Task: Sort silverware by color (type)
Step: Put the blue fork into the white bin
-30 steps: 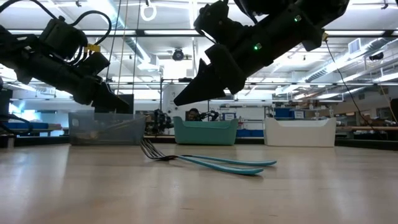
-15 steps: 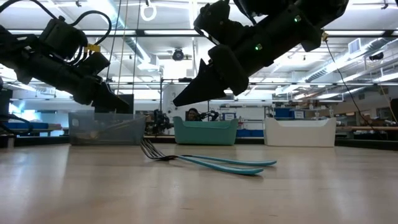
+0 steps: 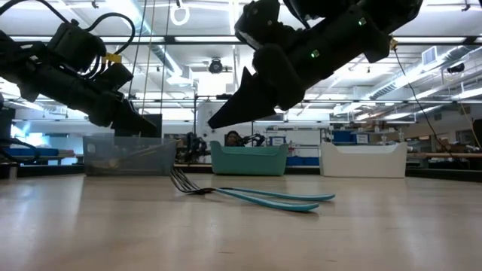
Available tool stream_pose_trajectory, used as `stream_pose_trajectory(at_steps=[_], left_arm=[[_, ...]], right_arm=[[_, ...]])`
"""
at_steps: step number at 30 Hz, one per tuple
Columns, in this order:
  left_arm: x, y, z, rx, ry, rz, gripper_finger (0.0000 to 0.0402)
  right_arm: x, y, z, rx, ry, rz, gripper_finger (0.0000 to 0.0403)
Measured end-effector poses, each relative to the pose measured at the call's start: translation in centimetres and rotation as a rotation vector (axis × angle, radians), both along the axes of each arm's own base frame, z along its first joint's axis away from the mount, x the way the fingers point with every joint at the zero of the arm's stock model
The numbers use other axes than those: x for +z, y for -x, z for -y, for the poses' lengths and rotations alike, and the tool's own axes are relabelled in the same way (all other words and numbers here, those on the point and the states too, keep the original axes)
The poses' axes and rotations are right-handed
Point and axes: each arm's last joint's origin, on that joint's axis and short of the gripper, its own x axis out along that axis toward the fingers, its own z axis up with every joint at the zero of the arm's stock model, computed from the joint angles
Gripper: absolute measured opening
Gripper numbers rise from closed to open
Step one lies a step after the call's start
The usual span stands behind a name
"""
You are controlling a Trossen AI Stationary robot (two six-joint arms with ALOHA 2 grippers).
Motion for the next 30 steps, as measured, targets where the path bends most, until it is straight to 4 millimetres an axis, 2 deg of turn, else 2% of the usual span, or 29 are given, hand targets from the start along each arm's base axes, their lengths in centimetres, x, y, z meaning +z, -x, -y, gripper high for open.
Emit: stream_pose_trajectory(at_steps=[5, 13, 22, 30], left_arm=[[0.0, 0.0, 0.0, 0.000, 0.000, 0.000, 0.0121], [0.0, 0.0, 0.0, 0.001, 0.001, 0.006, 0.0121], [0.2, -0.1, 0.0, 0.084, 0.219, 0.121, 0.0121], [0.3, -0.1, 0.0, 0.117, 0.324, 0.181, 0.0121]], right_arm=[[-0.1, 0.0, -0.1, 0.026, -0.036, -0.051, 0.0083], [0.8, -0.6, -0.4, 0.030, -0.020, -0.115, 0.0083], [0.9, -0.6, -0.4, 0.021, -0.010, -0.117, 0.0083], [0.9, -0.6, -0.4, 0.038, -0.038, -0.118, 0.0083]])
